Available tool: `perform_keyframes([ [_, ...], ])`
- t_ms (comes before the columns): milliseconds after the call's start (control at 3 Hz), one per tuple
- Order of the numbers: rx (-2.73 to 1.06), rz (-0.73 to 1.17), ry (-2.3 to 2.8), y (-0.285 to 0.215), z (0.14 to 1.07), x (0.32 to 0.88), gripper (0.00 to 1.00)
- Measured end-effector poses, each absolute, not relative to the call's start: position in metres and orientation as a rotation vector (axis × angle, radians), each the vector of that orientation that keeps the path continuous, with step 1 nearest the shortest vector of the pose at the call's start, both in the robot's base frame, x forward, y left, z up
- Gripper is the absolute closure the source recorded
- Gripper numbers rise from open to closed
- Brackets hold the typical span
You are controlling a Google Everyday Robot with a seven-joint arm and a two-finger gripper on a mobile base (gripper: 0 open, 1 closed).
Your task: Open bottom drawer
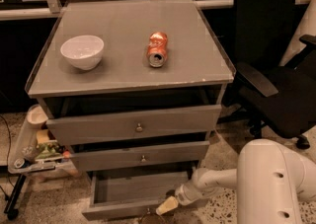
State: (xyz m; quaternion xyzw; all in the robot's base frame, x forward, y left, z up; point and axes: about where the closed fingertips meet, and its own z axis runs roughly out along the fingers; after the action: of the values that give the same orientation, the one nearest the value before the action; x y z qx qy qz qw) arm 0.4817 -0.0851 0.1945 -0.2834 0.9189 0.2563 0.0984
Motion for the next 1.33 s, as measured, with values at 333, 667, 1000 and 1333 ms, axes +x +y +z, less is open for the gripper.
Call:
perform_keyframes([
  [333, -0.839, 0.758, 2.719, -0.085, 0.197, 0.482, 0.0],
  [667, -0.845, 0.769, 2.742, -0.09, 0.196, 0.468, 0.0],
  [1000, -0.845, 0.77, 2.747, -0.091, 0.197, 0.465, 0.0],
  [1333, -0.81, 0.741, 2.813, -0.128, 0.205, 0.433, 0.0],
])
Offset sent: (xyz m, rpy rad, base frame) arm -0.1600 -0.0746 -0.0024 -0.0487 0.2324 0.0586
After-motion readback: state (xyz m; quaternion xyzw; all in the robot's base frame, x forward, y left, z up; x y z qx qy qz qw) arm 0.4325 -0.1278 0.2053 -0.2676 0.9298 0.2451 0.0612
